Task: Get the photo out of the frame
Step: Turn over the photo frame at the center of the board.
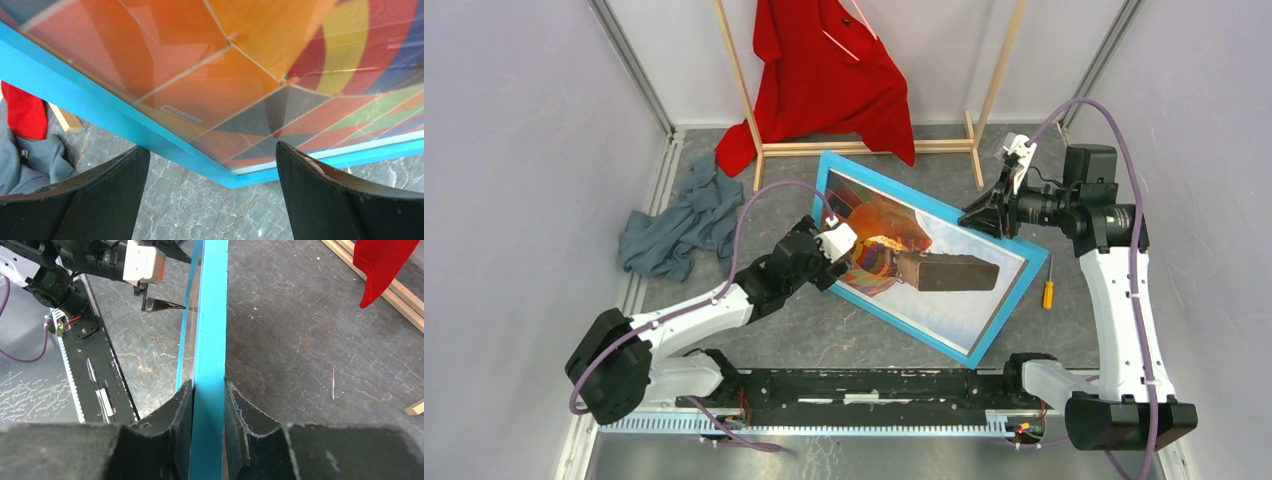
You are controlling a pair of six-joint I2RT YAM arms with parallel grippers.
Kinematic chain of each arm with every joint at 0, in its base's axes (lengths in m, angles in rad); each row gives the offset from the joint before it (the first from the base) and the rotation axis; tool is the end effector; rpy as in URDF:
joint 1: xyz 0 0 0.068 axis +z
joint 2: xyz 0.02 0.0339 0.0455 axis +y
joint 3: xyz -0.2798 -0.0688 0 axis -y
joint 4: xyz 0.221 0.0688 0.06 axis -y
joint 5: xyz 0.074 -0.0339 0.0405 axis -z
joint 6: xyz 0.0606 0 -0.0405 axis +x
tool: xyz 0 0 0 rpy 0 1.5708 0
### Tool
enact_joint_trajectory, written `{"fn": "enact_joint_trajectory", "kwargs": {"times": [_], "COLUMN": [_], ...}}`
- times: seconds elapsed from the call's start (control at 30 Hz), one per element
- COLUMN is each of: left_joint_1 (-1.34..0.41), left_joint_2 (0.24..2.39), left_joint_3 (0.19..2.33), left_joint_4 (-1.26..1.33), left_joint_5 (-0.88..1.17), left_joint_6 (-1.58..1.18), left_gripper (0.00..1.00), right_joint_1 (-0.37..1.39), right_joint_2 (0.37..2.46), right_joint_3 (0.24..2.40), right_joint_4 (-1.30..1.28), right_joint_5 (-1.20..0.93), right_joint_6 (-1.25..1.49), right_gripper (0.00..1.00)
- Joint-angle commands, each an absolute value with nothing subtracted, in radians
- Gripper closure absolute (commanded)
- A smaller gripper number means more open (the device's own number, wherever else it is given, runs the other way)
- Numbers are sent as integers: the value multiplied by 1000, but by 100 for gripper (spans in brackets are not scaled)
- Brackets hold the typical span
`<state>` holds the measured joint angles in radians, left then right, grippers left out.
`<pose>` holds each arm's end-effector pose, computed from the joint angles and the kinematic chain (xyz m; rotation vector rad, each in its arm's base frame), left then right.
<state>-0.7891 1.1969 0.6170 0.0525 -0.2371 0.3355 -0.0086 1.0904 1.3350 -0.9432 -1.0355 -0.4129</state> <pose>0.1865 -0.1677 0.2362 0.9871 1.8332 -0.0274 0.1714 0.0507 0.4059 -0.8963 1.8017 0.8937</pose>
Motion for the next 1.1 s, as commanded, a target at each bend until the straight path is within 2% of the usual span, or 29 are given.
{"fn": "enact_joint_trajectory", "kwargs": {"times": [0.0, 0.4, 0.67, 1.07], "left_joint_1": [-830, -886, -1063, -1098], "left_joint_2": [1157, 1108, 1124, 1233], "left_joint_3": [567, 530, 390, 296], "left_joint_4": [99, -35, 146, 410], "left_joint_5": [-162, 42, -164, -354], "left_joint_6": [456, 574, 656, 684], "left_gripper": [0, 0, 0, 0], "right_joint_1": [21, 21, 21, 21], "right_joint_2": [1118, 1166, 1195, 1206], "right_joint_3": [1360, 1378, 1379, 1387], "right_joint_4": [-911, -853, -829, -815], "right_joint_5": [-1056, -1032, -1024, -1038], "right_joint_6": [-415, -374, -363, -350], "right_gripper": [100, 100, 100, 100]}}
